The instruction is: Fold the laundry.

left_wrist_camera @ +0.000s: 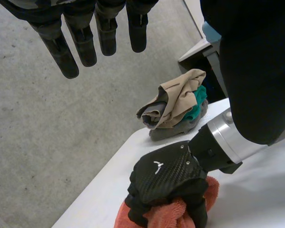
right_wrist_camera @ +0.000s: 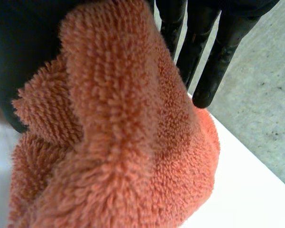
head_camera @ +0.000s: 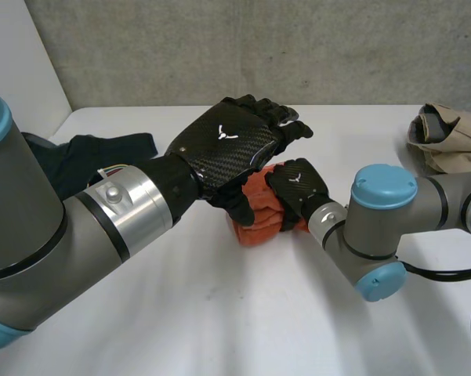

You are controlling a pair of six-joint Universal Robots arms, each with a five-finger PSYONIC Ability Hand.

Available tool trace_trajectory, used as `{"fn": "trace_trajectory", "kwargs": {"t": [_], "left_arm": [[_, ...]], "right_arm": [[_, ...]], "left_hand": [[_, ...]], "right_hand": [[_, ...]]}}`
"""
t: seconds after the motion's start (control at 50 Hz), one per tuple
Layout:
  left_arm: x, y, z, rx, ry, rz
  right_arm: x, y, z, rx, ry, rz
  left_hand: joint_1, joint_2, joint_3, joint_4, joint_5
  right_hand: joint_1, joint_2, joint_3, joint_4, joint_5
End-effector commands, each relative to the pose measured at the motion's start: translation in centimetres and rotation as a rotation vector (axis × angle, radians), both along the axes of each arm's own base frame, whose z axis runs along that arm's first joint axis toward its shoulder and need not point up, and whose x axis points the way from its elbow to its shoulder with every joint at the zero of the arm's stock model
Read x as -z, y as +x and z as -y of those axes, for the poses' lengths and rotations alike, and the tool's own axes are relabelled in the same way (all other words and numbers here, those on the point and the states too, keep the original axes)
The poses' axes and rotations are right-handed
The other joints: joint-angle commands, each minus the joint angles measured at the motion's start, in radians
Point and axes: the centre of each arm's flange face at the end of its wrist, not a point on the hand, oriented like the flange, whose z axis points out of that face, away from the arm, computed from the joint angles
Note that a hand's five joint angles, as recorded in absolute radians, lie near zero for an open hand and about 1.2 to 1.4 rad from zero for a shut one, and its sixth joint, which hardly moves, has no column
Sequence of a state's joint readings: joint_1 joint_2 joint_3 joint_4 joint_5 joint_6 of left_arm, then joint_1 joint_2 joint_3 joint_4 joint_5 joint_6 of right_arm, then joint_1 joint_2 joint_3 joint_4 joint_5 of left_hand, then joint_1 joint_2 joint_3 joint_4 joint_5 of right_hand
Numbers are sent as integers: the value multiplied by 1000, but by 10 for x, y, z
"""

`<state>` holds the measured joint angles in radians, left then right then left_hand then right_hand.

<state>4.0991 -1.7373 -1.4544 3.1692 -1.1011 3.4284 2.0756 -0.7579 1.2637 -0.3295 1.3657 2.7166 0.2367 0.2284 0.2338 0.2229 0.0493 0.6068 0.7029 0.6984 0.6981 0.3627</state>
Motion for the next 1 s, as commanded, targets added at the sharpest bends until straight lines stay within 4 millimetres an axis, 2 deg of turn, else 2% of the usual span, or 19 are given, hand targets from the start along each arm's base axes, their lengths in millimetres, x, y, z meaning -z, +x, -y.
{"fn": "trace_trajectory", "kwargs": {"t": [0.02, 0.04, 0.1, 0.14, 0.18, 0.22, 0.42, 0.5, 0.52, 0.54, 0.64, 0.72, 0.8, 0.82, 0.88, 0.9, 0.96, 0.98, 1.0], "left_arm": [[1, 0, 0, 0, 2, 1], [0, 0, 0, 0, 0, 0], [0, 0, 0, 0, 0, 0], [0, 0, 0, 2, 0, 0], [0, 0, 0, 2, 0, 0], [0, 0, 0, 0, 0, 0], [0, 0, 0, 0, -1, -1], [0, 0, -1, 2, 0, 0], [0, 0, -1, 2, 0, 0], [0, 0, -1, 2, 2, 1], [0, 0, -1, 2, 0, 0], [-2, 1, -1, 0, -3, -2], [-4, 2, -2, -5, -10, -7], [-5, 2, -2, -8, -11, -8], [-8, 4, -1, -18, -19, -13], [-9, 4, -1, -21, -20, -15], [-10, 5, -1, -26, -23, -18], [-11, 6, -1, -26, -25, -19], [-11, 6, -1, -26, -25, -19]], "right_arm": [[0, -1, 0, 6, -1, -2], [-2, -1, 0, 6, -4, 0], [-7, -1, 1, -1, -18, 7], [-9, 0, 1, -8, -29, 6], [-7, 0, 1, -6, -32, -10], [-7, -1, 0, 1, -48, -36], [2, -4, -4, -5, -25, -76], [2, -3, -4, -15, -32, -76], [1, -3, -3, -16, -37, -73], [0, -2, -2, -17, -41, -70], [-6, -3, 9, 0, -83, -56], [-24, -7, 29, 36, -194, -29], [-61, -22, 62, 101, -345, 4], [-81, -29, 74, 118, -403, 25], [-111, -43, 94, 156, -490, 52], [-131, -52, 106, 171, -547, 70], [-160, -69, 123, 185, -630, 89], [-179, -83, 133, 201, -687, 94], [-186, -91, 138, 205, -709, 93]], "left_hand": [[-3, 6, 0, 11, 10], [-3, 6, 0, 11, 10], [-3, 6, 0, 11, 10], [-3, 6, 0, 11, 10], [-3, 6, 0, 11, 10], [-3, 6, 0, 11, 10], [-3, 6, 0, 11, 10], [-3, 6, 0, 11, 10], [-3, 6, 0, 11, 10], [-3, 6, 0, 11, 10], [-3, 6, 0, 11, 10], [-3, 6, 0, 11, 10], [0, 9, 3, 14, 13], [0, 9, 3, 14, 13], [0, 9, 3, 14, 13], [0, 9, 3, 14, 13], [0, 9, 3, 14, 13], [0, 9, 3, 14, 13], [0, 9, 3, 14, 13]], "right_hand": [[141, 45, 50, 50, 211], [185, 89, 94, 94, 255], [736, 640, 645, 645, 806], [789, 693, 698, 698, 859], [598, 502, 507, 507, 668], [-124, -220, -216, -215, -55], [-102, -198, -194, -193, -33], [323, 227, 231, 232, 393], [585, 489, 494, 494, 655], [724, 628, 633, 633, 794], [789, 693, 698, 698, 859], [789, 693, 698, 698, 859], [789, 693, 698, 698, 859], [789, 693, 698, 698, 859], [789, 693, 698, 698, 859], [789, 693, 698, 698, 859], [789, 693, 698, 698, 859], [789, 693, 698, 698, 859], [789, 693, 698, 698, 859]]}}
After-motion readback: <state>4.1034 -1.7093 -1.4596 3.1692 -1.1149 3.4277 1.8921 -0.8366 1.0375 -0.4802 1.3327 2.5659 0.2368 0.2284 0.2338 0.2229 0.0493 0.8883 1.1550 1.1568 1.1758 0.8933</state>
